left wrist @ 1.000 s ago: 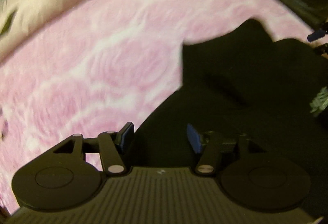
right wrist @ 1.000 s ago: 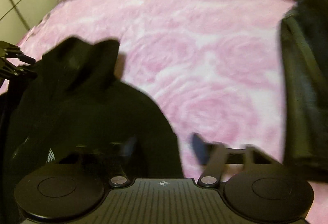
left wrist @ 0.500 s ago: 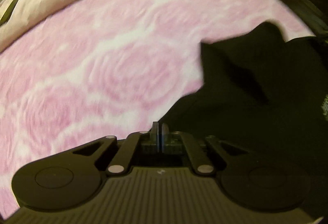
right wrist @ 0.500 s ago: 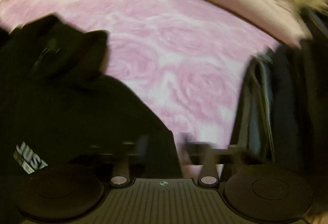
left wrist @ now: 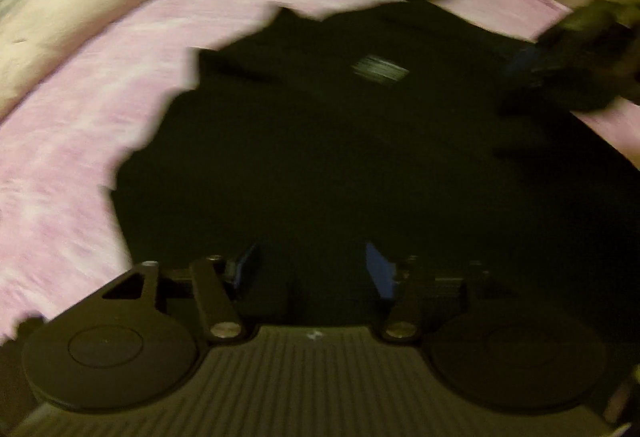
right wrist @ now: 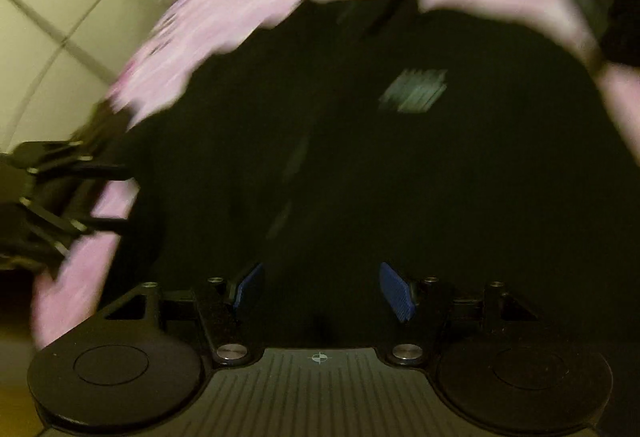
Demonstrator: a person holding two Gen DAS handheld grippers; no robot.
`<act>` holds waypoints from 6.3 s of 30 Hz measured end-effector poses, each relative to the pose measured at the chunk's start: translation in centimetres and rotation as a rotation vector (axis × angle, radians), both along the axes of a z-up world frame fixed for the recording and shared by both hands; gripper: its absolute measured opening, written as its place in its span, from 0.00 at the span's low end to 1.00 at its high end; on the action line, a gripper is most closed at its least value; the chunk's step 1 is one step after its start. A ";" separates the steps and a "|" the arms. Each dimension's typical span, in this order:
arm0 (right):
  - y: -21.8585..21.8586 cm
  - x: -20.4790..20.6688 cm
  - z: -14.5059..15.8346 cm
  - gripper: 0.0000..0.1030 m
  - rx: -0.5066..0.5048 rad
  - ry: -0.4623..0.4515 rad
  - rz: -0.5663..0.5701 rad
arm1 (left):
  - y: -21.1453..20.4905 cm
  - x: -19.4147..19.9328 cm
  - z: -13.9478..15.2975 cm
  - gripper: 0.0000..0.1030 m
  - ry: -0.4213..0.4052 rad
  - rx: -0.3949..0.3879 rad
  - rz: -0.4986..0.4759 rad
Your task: Fold clothes
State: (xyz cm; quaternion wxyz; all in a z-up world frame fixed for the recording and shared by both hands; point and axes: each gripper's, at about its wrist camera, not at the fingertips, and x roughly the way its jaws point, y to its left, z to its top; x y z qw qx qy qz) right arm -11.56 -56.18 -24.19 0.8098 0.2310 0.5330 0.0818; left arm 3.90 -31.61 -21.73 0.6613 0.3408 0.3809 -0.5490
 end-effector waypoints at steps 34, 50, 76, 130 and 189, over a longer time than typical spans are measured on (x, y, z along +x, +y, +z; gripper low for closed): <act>17.7 18.6 17.3 0.81 0.337 -0.256 0.070 | 17.1 1.3 15.0 0.12 -0.406 -0.302 0.669; -0.6 -3.2 3.8 0.81 -0.159 0.127 -0.544 | 27.2 13.3 11.0 0.40 -0.324 -0.085 1.189; -35.0 -22.4 8.0 0.09 -0.596 -0.020 -0.351 | -30.4 -26.4 4.5 0.62 0.068 -0.098 0.115; -0.7 -24.0 0.7 0.46 -0.350 0.332 -0.119 | 20.1 -20.0 0.1 0.10 0.391 0.217 0.727; 8.4 -12.6 12.7 0.92 -0.398 0.230 -0.182 | 7.8 -13.6 12.6 0.95 0.162 0.112 0.693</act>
